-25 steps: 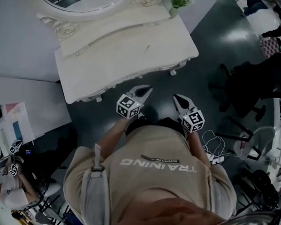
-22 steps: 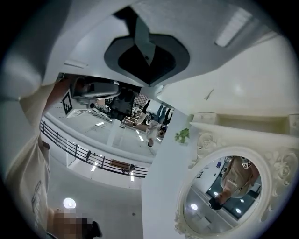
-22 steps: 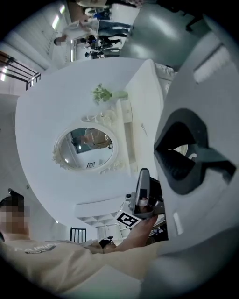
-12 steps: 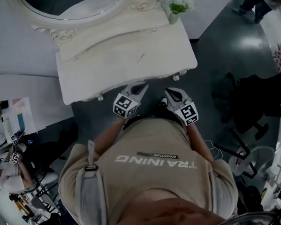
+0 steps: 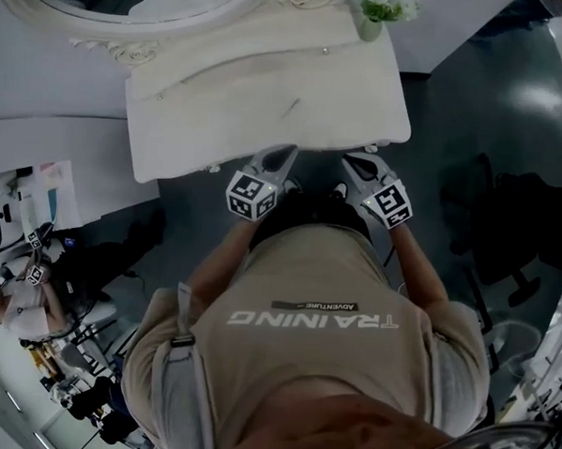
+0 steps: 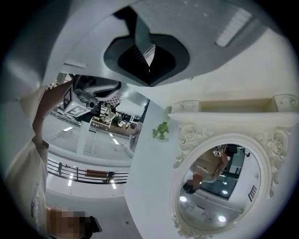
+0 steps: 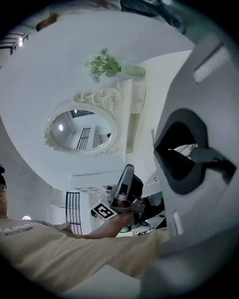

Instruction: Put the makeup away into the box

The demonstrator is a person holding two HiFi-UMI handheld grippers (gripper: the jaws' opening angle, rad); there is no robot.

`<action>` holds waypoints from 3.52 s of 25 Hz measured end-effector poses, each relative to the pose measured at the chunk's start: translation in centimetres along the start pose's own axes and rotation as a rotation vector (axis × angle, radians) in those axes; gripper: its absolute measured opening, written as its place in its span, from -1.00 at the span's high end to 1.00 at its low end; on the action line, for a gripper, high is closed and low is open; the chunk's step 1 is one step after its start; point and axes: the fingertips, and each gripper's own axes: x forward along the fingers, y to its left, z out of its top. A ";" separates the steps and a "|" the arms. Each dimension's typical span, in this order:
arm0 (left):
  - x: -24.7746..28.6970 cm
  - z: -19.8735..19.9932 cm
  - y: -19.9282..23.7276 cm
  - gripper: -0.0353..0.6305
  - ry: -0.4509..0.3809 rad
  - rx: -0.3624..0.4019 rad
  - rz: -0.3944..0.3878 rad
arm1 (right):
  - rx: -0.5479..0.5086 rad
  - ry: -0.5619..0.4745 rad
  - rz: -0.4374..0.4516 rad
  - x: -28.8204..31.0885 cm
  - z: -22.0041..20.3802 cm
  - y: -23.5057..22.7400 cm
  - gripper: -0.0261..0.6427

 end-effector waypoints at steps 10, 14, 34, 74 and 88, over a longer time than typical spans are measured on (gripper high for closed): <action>1.5 0.4 4.8 0.88 -0.024 -0.024 -0.020 | 0.125 0.014 -0.025 3.2 0.3 -2.2 0.91; 2.4 2.4 7.1 0.88 -0.065 -0.003 -0.065 | 0.167 0.026 -0.093 4.7 1.8 -4.2 0.91; 4.5 1.5 15.7 0.88 0.005 0.095 -0.226 | 0.252 0.079 -0.484 18.4 3.8 -21.1 0.90; 2.9 3.8 18.3 0.88 -0.102 -0.127 0.070 | 0.425 0.163 -0.523 19.7 -1.3 -21.6 0.62; 3.4 4.1 19.1 0.88 -0.118 -0.161 0.041 | 0.426 0.143 -0.305 17.8 -2.0 -17.2 0.32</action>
